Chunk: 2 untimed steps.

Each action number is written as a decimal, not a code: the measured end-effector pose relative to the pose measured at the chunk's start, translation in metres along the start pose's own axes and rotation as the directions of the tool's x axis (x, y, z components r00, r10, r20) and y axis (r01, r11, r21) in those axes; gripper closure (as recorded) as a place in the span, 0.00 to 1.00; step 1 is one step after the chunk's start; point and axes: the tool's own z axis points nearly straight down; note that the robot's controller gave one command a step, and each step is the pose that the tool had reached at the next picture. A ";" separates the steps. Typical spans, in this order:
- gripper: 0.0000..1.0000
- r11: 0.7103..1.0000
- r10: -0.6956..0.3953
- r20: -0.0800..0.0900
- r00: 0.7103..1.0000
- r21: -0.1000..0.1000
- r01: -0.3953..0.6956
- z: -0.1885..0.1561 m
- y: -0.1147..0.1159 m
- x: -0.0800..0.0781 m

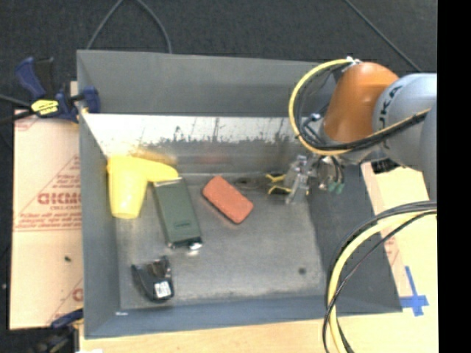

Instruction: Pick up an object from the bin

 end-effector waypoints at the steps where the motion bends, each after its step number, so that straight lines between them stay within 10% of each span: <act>1: 1.00 1.000 0.000 -0.003 1.000 0.000 0.000 -0.022 0.000 0.001; 2: 1.00 1.000 -0.001 0.003 1.000 0.000 0.001 -0.045 0.000 -0.001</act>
Offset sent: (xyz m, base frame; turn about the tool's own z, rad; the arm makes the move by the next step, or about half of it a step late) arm -0.0013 0.0002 0.0352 0.0000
